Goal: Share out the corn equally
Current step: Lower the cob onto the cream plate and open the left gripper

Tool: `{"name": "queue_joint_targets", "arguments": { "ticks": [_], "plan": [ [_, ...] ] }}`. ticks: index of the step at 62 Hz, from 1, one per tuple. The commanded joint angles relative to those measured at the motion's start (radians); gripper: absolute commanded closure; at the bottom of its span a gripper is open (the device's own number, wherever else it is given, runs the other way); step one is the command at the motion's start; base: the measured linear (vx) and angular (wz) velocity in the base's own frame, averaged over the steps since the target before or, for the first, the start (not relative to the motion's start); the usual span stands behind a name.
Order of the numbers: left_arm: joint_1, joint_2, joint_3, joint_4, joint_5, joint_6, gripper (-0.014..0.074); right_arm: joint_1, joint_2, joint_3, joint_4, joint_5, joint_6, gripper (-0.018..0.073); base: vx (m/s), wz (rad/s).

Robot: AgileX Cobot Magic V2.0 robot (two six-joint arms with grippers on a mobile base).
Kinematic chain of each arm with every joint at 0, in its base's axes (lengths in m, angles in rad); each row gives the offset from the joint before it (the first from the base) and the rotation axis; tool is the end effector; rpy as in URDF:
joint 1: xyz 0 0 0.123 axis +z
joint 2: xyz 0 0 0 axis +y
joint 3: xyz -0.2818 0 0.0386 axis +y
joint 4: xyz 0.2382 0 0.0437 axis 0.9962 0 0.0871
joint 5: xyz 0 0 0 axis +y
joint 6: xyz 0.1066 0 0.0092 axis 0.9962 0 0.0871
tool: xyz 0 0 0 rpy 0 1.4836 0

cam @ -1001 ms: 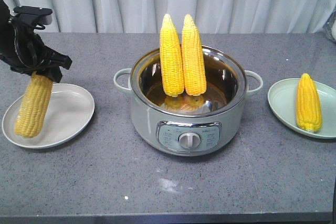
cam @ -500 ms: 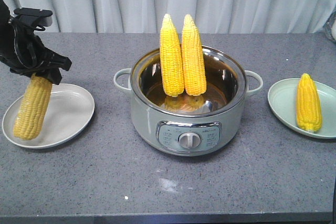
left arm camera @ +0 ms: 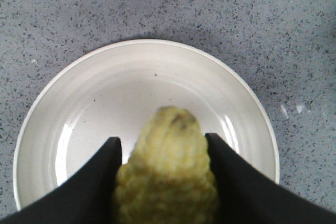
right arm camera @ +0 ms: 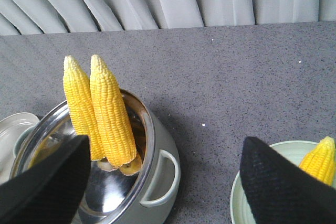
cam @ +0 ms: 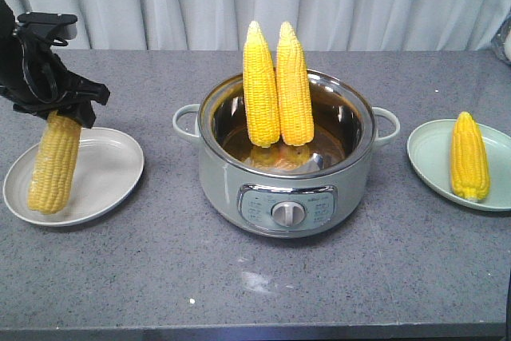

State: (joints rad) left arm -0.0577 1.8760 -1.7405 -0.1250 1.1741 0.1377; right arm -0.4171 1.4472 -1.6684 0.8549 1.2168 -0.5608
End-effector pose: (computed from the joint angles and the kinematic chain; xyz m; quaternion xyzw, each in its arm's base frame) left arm 0.3985 -0.0353 0.2915 0.0822 0.9796 -0.0540 0.1753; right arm 0.2882 -0.0448 0.4507 -0.0524 0.8590 0.2269 0.4559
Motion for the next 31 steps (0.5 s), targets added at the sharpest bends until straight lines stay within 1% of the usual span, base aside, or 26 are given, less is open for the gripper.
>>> {"name": "queue_joint_targets", "arguments": {
  "ticks": [1,8,31],
  "plan": [
    [0.001,-0.050,-0.031,-0.020,-0.029,-0.010,0.0255,-0.006,-0.029,-0.028,0.051,-0.046,-0.005,0.0001,0.00,0.00],
    [0.001,-0.050,-0.031,-0.020,-0.030,-0.036,0.0241,-0.006,-0.029,-0.028,0.051,-0.046,-0.005,0.0001,0.00,0.00],
    [0.001,-0.050,-0.031,-0.020,-0.030,-0.036,0.0116,-0.006,-0.029,-0.028,0.051,-0.046,-0.005,0.0001,0.00,0.00]
  ]
}}
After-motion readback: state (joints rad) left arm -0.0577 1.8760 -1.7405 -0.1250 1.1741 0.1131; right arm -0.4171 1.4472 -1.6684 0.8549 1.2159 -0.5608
